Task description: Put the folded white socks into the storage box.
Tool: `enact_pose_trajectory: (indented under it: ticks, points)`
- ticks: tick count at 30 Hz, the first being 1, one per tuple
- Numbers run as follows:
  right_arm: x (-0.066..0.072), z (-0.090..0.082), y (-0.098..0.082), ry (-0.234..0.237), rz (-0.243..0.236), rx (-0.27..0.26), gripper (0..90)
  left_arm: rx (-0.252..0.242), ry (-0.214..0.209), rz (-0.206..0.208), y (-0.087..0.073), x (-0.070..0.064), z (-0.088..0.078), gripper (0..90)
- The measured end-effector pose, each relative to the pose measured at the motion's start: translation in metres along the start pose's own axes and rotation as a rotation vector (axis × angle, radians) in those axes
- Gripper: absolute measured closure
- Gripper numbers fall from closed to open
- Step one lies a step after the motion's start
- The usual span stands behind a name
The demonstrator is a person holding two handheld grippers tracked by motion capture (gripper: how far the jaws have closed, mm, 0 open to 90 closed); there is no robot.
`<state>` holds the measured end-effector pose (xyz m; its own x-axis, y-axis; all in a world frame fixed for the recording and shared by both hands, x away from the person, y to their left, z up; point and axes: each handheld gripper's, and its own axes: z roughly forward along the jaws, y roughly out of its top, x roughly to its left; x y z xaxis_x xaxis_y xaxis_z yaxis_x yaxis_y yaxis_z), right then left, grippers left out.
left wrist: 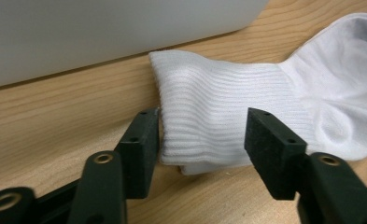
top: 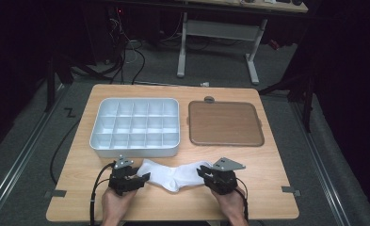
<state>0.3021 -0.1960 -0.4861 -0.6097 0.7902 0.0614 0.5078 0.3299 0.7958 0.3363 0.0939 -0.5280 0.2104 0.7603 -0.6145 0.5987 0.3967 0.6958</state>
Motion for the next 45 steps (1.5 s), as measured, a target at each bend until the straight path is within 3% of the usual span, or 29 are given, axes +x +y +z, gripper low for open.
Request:
enact_pose_trajectory:
  ticks: [7,12,15,25,30,36,39,45]
  points:
    - [0.029,0.039,0.005,0.102,-0.042,0.062,78.9,0.003,0.019,0.008,-0.004,0.001,0.001,56.2]
    - [0.036,0.050,0.005,0.118,-0.045,0.072,78.8,0.000,0.029,0.042,-0.006,0.001,0.001,61.9]
    - [0.038,0.056,0.004,0.101,-0.058,0.101,78.2,0.006,0.025,0.055,-0.007,-0.001,0.001,67.3]
    - [0.035,0.061,-0.007,0.070,-0.067,0.145,75.9,0.029,0.001,0.035,-0.006,0.000,0.003,78.8]
    - [0.035,0.060,-0.007,0.070,-0.068,0.138,74.5,0.028,-0.014,0.022,-0.004,0.000,0.002,80.4]
    - [0.037,0.053,-0.002,0.089,-0.054,0.094,70.1,0.021,-0.034,0.006,-0.001,-0.001,0.000,81.0]
    - [0.040,0.058,-0.003,0.078,-0.073,0.129,70.0,0.022,-0.056,0.018,0.003,-0.003,-0.004,81.5]
    - [0.040,0.060,-0.004,0.087,-0.078,0.136,70.7,0.021,-0.080,0.004,0.009,-0.006,-0.007,81.7]
